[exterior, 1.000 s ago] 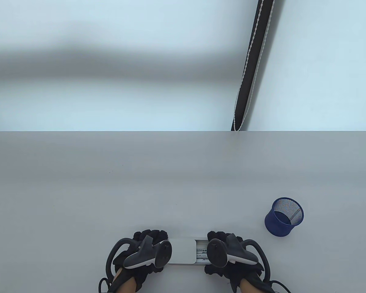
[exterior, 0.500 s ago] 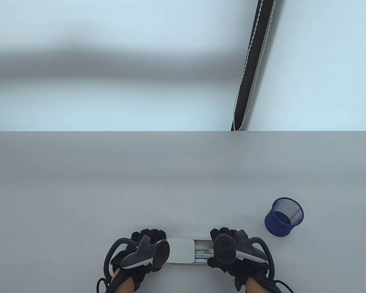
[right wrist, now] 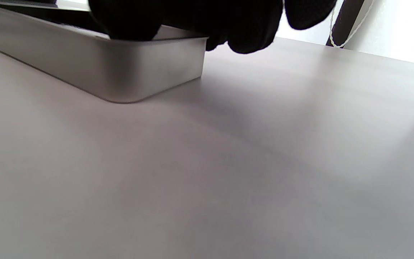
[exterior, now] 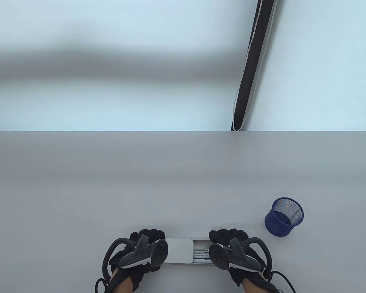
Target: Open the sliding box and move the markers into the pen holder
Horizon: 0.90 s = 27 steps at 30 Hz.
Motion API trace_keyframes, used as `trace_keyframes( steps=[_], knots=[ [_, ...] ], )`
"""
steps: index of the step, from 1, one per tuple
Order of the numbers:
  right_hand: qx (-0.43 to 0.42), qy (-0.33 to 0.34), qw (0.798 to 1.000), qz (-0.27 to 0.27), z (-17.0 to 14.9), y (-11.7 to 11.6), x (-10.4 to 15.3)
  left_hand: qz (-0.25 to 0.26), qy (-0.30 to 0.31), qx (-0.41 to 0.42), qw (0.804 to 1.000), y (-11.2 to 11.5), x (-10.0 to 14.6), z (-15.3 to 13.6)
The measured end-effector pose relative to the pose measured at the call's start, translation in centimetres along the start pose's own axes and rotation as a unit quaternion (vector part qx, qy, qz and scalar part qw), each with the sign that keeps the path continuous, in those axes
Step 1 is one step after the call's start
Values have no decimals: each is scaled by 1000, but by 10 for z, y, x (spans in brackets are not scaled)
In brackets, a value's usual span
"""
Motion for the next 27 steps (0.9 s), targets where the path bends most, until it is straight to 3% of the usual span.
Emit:
trace_keyframes(
  steps=[18,27],
  knots=[
    [58,-13,998,-35,9,-12,-5,2,-5,-5,1000,0,0,1],
    [102,11,994,-47,14,-11,-6,0,-10,-6,1000,0,0,1]
  ],
)
Point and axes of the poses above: the tracker on the back of each hand, its own z axis roughly to the thumb side, its own x axis roughly from the fingertips to the wrist, y = z × x, the point moved 3 cm from there along -x, roughly from the wrist to the fingertips, and after that the axes turned 7 degrees about -y, right-handed, at the moved point
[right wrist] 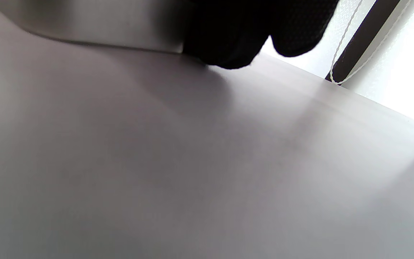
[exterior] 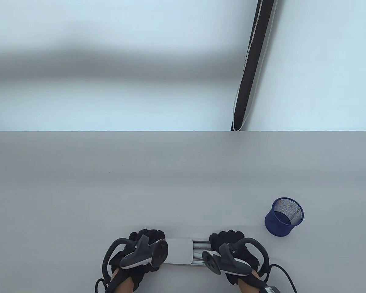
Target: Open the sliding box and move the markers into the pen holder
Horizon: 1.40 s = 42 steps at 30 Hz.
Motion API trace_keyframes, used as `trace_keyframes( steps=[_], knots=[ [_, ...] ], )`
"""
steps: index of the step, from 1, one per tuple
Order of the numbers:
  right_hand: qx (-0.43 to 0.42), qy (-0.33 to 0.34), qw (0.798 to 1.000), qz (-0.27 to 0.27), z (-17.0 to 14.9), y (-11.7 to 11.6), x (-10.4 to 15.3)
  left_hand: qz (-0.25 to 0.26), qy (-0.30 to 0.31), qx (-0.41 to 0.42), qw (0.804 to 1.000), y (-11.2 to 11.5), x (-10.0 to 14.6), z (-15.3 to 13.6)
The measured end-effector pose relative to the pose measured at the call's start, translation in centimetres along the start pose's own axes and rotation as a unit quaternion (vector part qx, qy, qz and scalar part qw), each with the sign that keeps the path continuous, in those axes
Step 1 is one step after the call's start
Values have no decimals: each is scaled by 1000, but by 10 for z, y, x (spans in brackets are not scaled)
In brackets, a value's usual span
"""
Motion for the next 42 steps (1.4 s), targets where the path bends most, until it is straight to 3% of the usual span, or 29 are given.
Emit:
trace_keyframes(
  steps=[10,21,34,42],
  knots=[
    [18,16,999,-23,0,1,3,0,-1,1,1000,0,0,0],
    [-24,19,999,-38,-9,3,7,2,0,-3,1000,0,0,0],
    [-175,-19,984,-16,-34,2,9,4,0,-3,1000,1,0,0],
    [-211,-36,977,8,-45,3,10,5,0,-4,1000,1,0,0]
  ],
)
Point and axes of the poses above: the tracker on the back of each hand, its own z axis roughly to the thumb side, its own x axis roughly from the fingertips to the wrist, y = z × x, the point moved 3 cm from there along -x, roughly from the wrist to the fingertips, and after that the axes turned 7 degrees about -y, right-handed, at the moved point
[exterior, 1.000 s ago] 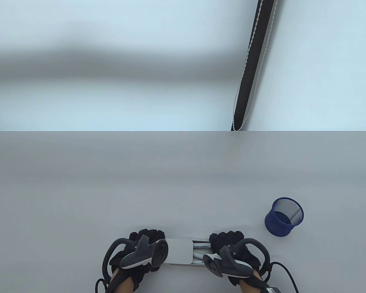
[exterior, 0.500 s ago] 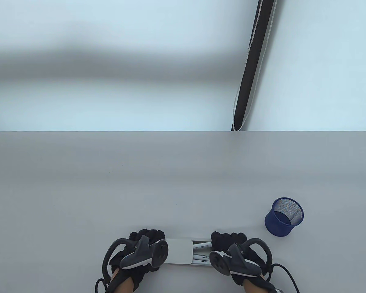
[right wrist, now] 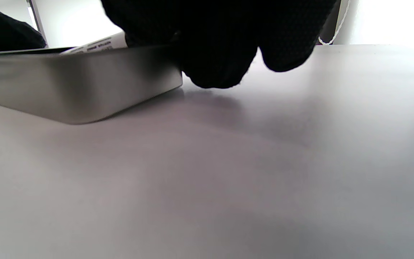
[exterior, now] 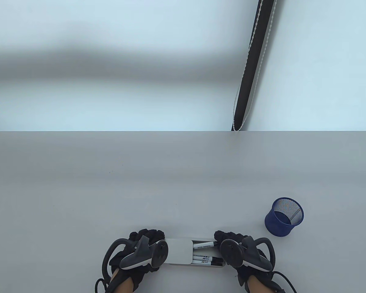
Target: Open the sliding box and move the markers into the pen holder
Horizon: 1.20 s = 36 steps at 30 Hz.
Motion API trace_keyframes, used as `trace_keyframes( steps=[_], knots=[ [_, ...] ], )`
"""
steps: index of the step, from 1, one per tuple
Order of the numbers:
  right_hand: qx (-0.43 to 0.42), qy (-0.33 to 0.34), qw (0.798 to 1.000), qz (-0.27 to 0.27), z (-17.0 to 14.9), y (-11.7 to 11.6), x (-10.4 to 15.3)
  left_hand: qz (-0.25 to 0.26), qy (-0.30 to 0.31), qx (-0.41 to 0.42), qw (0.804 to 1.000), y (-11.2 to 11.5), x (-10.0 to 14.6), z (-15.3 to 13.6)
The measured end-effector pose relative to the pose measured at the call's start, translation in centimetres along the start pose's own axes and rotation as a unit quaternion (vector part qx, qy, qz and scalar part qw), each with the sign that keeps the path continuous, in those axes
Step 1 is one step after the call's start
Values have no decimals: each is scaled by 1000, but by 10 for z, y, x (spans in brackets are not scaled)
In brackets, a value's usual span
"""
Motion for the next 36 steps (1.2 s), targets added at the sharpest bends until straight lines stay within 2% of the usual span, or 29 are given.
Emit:
trace_keyframes(
  steps=[7,23,32,36],
  knots=[
    [-38,-17,999,3,-13,10,2,0,0,-1,1000,0,0,0],
    [-117,-23,992,-49,-27,45,12,0,1,2,1000,0,0,0],
    [-151,-24,981,-116,-35,74,24,-1,3,7,1000,1,0,1],
    [-172,-32,970,-169,-41,87,33,-1,4,6,1000,1,0,0]
  ],
)
Point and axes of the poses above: the tracker on the back of each hand, its own z axis roughly to the thumb side, its own x axis roughly from the fingertips to the wrist, y = z × x, the point moved 3 cm from there along -x, roughly from the wrist to the fingertips, and after that the axes turned 7 degrees about -y, right-handed, at the moved point
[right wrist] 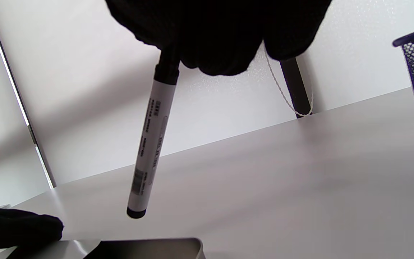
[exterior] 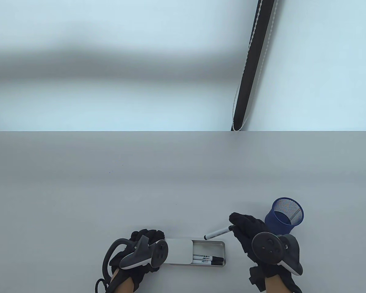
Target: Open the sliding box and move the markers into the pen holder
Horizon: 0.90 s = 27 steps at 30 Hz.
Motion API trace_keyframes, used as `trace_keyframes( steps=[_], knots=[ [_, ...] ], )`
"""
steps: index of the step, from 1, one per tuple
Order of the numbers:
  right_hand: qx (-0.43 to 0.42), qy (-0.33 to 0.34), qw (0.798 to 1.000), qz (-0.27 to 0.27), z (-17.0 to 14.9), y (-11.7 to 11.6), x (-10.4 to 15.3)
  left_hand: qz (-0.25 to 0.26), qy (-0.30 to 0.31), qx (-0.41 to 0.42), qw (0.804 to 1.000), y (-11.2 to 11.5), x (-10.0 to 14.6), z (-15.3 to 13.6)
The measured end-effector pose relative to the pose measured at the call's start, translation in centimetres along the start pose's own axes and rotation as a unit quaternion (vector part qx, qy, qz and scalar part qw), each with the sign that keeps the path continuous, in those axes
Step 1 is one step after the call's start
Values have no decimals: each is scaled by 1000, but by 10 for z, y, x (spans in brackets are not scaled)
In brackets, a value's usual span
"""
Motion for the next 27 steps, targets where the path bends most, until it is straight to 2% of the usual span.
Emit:
trace_keyframes(
  steps=[10,16,18,27],
  knots=[
    [20,-5,989,-146,3,33,13,0,0,-1,1000,0,0,0],
    [41,-19,976,-215,1,49,22,0,0,-2,1000,0,0,0],
    [47,-31,966,-254,-2,56,26,0,0,-2,1000,0,0,0],
    [114,-59,937,-326,-11,71,37,0,0,-2,1000,0,0,0]
  ],
)
Point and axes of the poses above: the tracker on the back of each hand, its own z axis roughly to the thumb side, its own x axis roughly from the fingertips to the wrist, y = z × x, the point moved 3 cm from there along -x, roughly from the wrist to the fingertips, and after that the axes turned 7 degrees about -y, right-handed, at the moved point
